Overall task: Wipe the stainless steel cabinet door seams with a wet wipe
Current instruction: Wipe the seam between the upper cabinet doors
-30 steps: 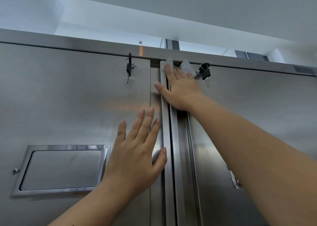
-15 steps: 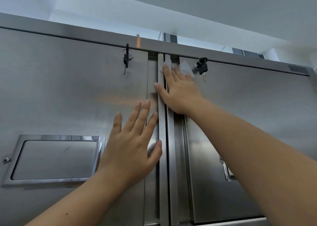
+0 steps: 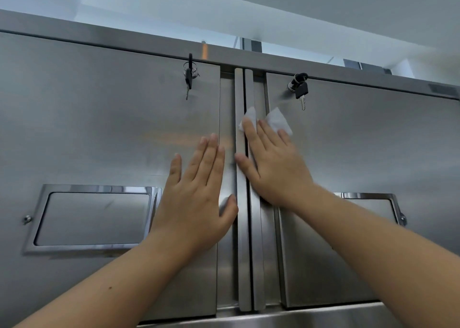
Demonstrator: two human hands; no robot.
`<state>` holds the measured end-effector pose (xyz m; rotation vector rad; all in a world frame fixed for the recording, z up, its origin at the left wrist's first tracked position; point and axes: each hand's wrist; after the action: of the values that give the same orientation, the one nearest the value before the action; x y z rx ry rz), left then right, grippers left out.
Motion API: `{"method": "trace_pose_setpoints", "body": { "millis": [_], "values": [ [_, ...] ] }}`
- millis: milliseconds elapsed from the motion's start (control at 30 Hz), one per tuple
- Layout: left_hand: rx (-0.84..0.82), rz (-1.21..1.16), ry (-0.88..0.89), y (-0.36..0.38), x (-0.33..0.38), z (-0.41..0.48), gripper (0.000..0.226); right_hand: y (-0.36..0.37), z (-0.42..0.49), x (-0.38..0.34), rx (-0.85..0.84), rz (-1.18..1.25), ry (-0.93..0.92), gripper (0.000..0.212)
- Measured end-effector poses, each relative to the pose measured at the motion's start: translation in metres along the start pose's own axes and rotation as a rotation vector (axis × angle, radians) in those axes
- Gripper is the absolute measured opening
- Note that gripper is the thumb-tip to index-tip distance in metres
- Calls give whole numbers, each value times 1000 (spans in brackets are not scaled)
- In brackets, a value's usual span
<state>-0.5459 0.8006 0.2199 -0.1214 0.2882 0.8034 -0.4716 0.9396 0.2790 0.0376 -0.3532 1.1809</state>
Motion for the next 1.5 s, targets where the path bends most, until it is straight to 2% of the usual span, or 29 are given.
{"method": "trace_pose_setpoints", "body": {
  "millis": [200,367,467,600,733,933,1067,1133,1300,1500],
  "values": [
    [22,37,78,0,-8,-3,68,1,48,0,30,60,112,59],
    [35,29,69,0,-7,-5,64,9,-16,-14,96,91,67,59],
    [32,15,55,-1,-7,-5,63,10,-46,-24,51,93,54,61],
    [13,11,52,-1,-6,-5,62,7,-24,-15,27,31,57,61],
    [17,4,52,-1,-7,-7,63,6,5,-13,32,75,114,60],
    [-14,-5,39,-1,-7,-10,63,10,-50,-29,58,115,100,59],
    [-69,-9,32,-3,-7,-9,66,8,-90,-42,-7,95,103,63],
    [-85,-15,27,-3,-7,-10,67,6,-83,-37,-49,39,95,66],
    [-71,-36,27,-3,-6,-10,66,6,-29,-24,-19,30,136,61],
    [-87,-43,22,-4,-6,-10,66,11,-89,-45,14,136,142,61]
  ]
}}
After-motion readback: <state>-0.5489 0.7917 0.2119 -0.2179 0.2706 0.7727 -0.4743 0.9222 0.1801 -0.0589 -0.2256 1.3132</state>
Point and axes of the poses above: each hand's wrist, its own z-axis towards the middle knuckle, its own y-axis out of the palm, x = y × z, and after that the axes turned 3 degrees about x, right-handed
